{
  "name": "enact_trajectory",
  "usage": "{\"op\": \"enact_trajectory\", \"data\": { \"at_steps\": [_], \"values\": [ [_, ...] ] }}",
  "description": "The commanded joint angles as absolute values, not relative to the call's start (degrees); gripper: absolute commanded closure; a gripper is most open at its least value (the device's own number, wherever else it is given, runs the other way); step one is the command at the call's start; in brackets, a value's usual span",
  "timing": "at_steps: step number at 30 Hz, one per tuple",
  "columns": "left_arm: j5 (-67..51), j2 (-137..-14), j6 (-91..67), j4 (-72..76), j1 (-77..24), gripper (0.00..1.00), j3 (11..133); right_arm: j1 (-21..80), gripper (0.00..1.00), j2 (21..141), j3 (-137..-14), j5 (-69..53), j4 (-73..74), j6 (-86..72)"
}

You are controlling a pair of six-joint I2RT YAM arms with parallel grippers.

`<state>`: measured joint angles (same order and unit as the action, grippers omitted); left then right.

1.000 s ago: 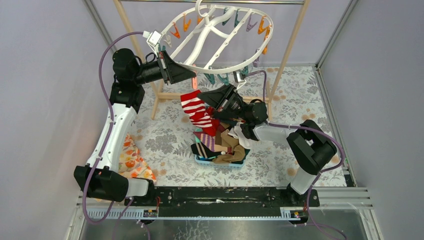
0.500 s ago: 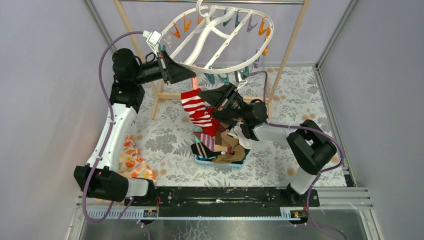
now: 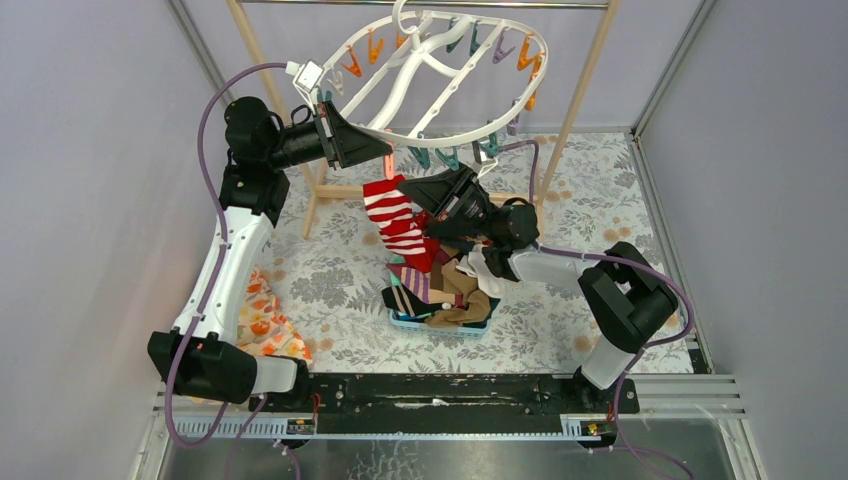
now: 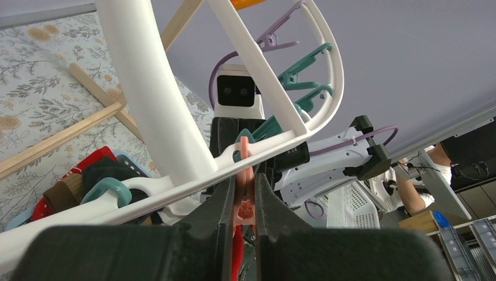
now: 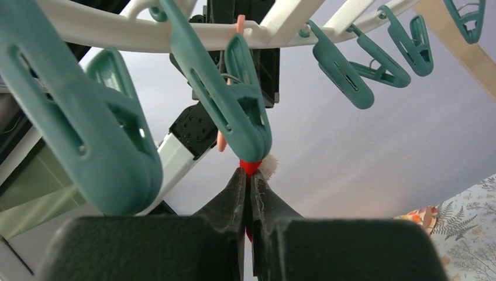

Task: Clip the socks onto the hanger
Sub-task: Clamp the sock onto the hanger.

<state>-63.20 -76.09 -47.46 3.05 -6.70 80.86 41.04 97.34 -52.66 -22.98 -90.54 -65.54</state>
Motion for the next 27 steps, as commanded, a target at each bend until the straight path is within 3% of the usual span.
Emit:
{"op": "enact_trajectory", "data": {
  "at_steps": [1, 27],
  "values": [
    [-67.3, -74.7, -48.1, 5.4, -6.9, 1.0, 81.4, 40.6, 1.0, 93.8, -54.5, -22.6, -98.3, -64.1],
    [-68.2, -74.6, -49.8, 7.9, -6.9, 1.0, 80.6, 40.2, 1.0, 93.4, -56.0, -20.0, -98.3, -64.4]
  ]
}}
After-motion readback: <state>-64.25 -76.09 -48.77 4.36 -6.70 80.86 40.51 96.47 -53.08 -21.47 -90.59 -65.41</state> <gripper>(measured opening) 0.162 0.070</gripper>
